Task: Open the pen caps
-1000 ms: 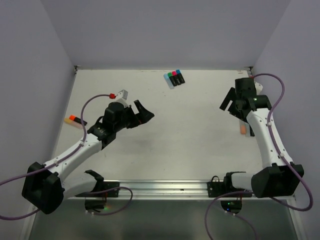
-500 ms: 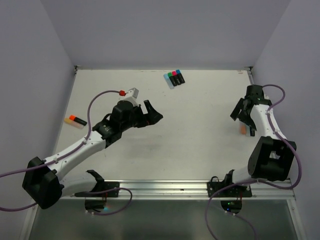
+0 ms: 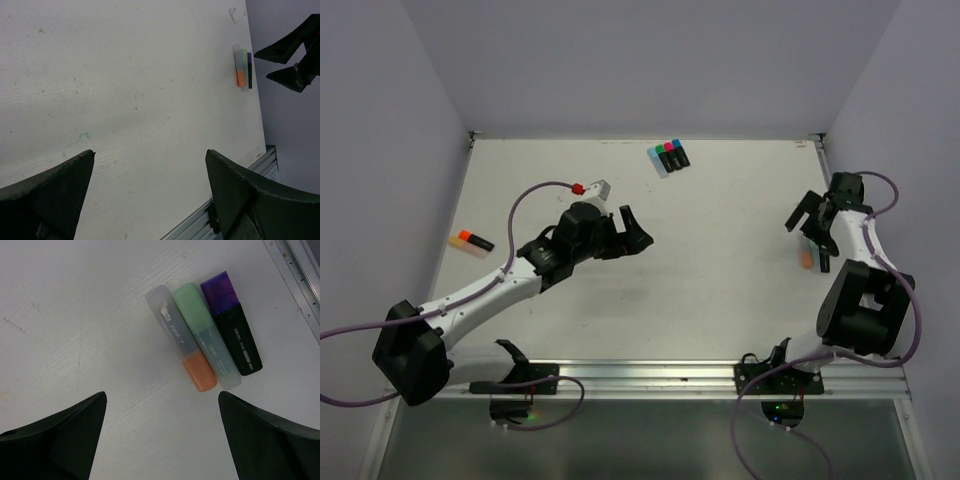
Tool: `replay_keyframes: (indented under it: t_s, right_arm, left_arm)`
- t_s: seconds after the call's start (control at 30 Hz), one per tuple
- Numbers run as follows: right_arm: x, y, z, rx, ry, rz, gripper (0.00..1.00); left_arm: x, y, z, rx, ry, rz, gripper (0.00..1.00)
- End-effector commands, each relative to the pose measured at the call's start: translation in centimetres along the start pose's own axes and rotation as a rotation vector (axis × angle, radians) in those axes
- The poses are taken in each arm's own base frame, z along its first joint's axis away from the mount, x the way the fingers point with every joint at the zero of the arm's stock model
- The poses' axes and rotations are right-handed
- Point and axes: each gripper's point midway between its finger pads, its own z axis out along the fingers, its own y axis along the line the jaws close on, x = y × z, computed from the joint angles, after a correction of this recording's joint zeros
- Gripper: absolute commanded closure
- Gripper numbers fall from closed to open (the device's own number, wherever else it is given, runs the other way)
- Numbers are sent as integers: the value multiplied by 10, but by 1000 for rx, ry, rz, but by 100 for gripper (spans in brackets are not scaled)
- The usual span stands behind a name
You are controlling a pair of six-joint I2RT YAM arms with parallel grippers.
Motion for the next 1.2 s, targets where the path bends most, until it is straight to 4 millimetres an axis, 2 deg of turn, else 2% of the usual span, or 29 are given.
replay_keyframes:
  t_s: [0.0, 0.2, 0.4, 0.67, 0.83, 1.03, 1.17]
  right_arm:
    - [-6, 11, 13, -51, -9, -19, 2]
    - [5, 0, 32, 6, 22, -17, 3]
    - [11, -5, 43, 35, 36, -21, 4]
    - [18, -2, 56, 26, 60, -20, 5]
    - [31, 2, 65, 41, 92, -50, 7]
    - [45, 7, 76, 87, 124, -98, 13]
    - [51, 11, 79, 133, 118, -152, 24]
  left_arm:
    - [-21, -19, 0, 35, -57, 41, 5]
    - [-23, -19, 11, 24, -49, 59, 5]
    - [-26, -22, 19, 23, -40, 74, 5]
    - [-21, -16, 23, 9, -30, 88, 5]
    - [-21, -16, 23, 7, -30, 94, 4]
    - [-19, -12, 20, 3, -28, 95, 4]
    - [-21, -8, 14, -11, -49, 100, 4]
